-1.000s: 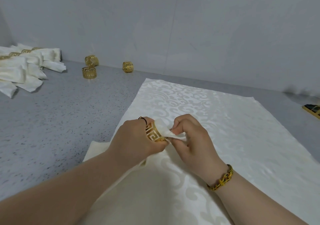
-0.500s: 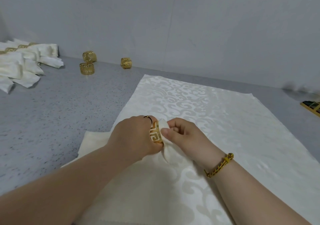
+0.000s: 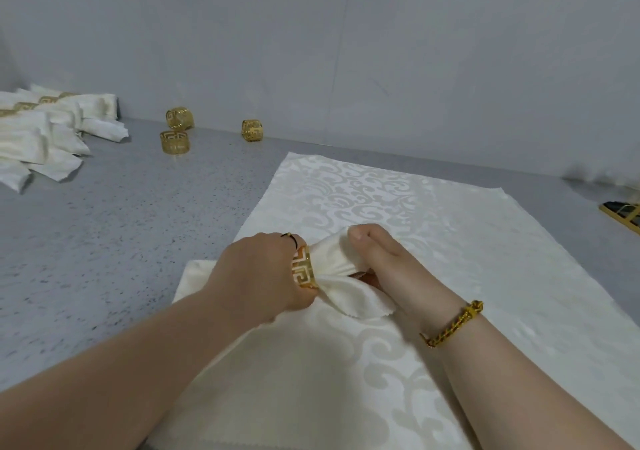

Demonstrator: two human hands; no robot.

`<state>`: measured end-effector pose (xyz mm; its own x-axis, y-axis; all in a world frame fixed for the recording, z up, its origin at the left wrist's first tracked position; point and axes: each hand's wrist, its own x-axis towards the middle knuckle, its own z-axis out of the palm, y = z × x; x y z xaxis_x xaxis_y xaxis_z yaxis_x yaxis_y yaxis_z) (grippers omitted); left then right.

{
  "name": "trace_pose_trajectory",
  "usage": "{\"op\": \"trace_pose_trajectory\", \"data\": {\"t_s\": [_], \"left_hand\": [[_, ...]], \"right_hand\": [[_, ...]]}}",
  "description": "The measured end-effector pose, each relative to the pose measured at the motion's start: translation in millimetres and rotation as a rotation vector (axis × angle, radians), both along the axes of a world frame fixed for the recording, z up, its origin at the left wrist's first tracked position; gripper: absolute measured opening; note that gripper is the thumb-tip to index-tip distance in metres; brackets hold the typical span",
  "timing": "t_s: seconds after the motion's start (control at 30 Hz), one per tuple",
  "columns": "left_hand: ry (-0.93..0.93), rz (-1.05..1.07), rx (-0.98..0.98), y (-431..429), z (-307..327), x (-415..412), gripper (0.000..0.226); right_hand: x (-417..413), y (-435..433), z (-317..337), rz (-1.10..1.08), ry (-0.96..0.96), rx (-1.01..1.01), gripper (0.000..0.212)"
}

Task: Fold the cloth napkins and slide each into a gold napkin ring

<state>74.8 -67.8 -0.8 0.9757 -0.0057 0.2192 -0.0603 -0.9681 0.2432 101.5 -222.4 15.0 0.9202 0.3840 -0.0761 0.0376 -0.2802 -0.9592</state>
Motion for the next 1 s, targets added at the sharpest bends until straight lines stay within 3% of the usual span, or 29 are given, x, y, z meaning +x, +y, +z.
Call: {"op": "trace_pose_trajectory", "data": {"t_s": [0.1,0.17,0.4,0.77,1.0], "left_hand": [[-0.012,0.01,-0.021,-1,0,0,0.024],[-0.019,0.002,-0.018,-1,0,0,0.023],[0.011,-0.06,-0.085,-3,0,-2,0.035],[0.117,-0.064,-0.111,-3,8,-12,0.026],[0.117,-0.067,-0.072,0,12,-14,0.033]], "right_hand": [[-2,4,-5,0.016,-0.109,-0.134,0.036],[-3,6,-7,0.0,-0.134,-0.143,0.041],[-1,-9,8,-0.002,-0.164,-0.205,0.033],[9,-24,4,-0.177,-0.38,-0.287,0.015],[18,-37,6,-0.187,-0.357,-0.304,0.024]]}}
